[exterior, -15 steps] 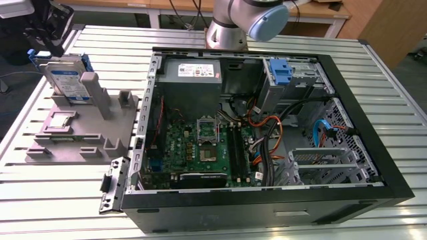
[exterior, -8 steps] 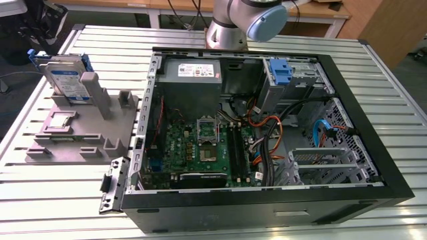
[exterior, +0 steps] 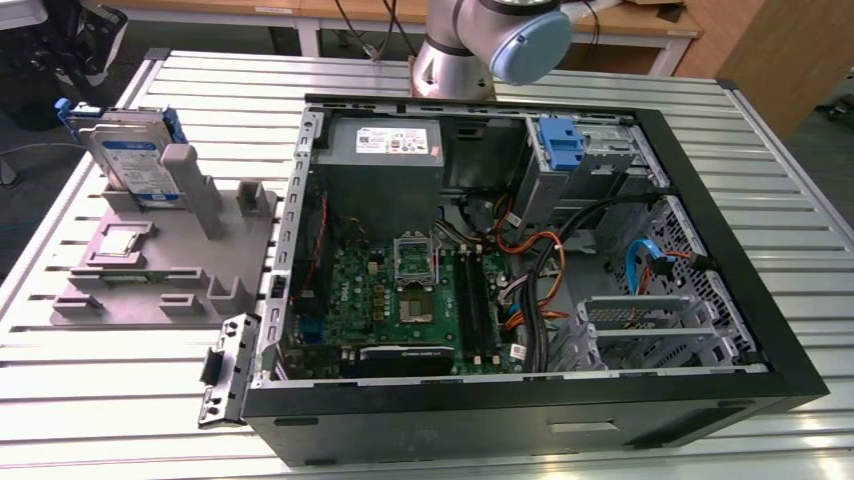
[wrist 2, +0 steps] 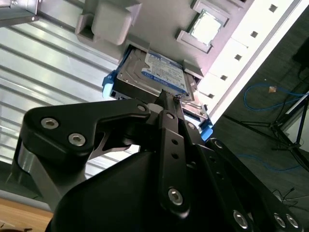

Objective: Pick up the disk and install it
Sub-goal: 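Reach for the disk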

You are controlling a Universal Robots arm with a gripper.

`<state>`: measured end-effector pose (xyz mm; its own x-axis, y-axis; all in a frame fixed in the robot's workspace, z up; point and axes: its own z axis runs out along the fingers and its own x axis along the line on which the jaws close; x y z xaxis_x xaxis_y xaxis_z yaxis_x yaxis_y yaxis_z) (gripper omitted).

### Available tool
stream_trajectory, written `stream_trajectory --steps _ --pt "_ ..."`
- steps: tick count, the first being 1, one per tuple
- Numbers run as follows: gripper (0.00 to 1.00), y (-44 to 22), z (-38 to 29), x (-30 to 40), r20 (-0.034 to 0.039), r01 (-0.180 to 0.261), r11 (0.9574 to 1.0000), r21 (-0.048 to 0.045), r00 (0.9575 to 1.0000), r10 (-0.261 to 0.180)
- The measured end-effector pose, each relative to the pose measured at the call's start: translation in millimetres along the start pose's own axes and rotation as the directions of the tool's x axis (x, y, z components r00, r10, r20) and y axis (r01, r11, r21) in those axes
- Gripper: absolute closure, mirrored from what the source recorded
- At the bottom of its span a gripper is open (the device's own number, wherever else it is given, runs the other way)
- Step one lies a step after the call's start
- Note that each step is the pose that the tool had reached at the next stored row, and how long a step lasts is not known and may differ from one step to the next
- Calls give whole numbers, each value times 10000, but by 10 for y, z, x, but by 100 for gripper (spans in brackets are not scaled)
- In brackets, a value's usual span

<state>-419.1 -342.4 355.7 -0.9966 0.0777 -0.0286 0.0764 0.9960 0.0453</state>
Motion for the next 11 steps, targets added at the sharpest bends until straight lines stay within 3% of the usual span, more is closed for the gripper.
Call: stream_trajectory --steps 4,11 --pt "89 64 36 11 1 0 10000 0 10000 0" --pt "89 99 83 19 -1 0 10000 0 10000 0"
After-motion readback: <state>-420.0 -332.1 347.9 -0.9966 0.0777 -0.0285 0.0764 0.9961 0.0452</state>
